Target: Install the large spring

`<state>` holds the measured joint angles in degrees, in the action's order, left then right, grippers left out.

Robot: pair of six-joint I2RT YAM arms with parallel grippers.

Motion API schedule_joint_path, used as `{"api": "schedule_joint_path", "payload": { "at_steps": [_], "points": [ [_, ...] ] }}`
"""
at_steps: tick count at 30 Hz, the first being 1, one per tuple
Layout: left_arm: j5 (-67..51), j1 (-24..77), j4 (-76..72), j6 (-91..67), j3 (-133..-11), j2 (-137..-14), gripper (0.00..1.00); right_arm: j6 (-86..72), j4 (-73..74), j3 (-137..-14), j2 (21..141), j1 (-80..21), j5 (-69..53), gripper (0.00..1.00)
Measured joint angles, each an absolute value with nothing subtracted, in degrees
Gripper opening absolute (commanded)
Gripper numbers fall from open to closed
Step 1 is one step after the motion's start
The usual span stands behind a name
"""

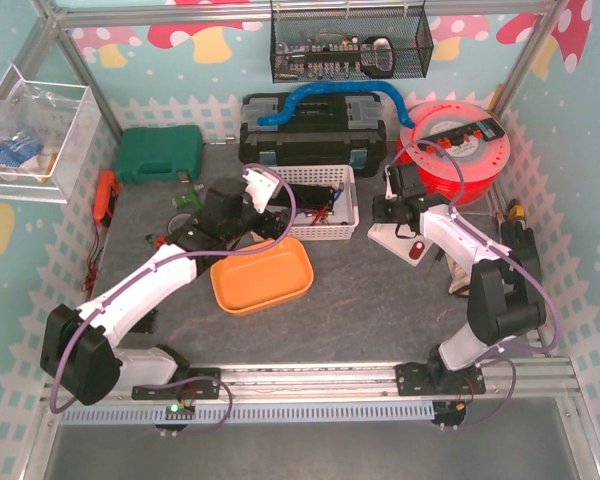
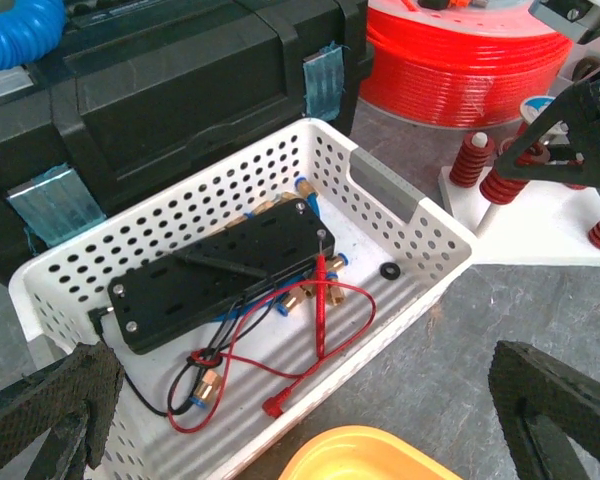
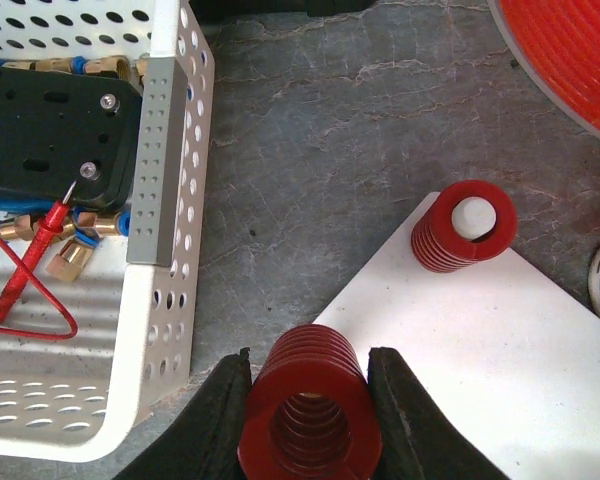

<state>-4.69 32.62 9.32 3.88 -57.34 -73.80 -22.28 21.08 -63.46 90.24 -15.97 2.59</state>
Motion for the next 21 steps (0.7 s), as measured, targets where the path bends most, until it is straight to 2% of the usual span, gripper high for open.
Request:
{"api": "schedule_joint_path", "payload": {
  "at_steps": [21],
  "points": [
    [-5.2,31.9,9.3,4.3,-57.3,-74.9,0.99,-22.8,25.7,-66.3,90.9,-16.0,3.0,0.0]
  ]
}}
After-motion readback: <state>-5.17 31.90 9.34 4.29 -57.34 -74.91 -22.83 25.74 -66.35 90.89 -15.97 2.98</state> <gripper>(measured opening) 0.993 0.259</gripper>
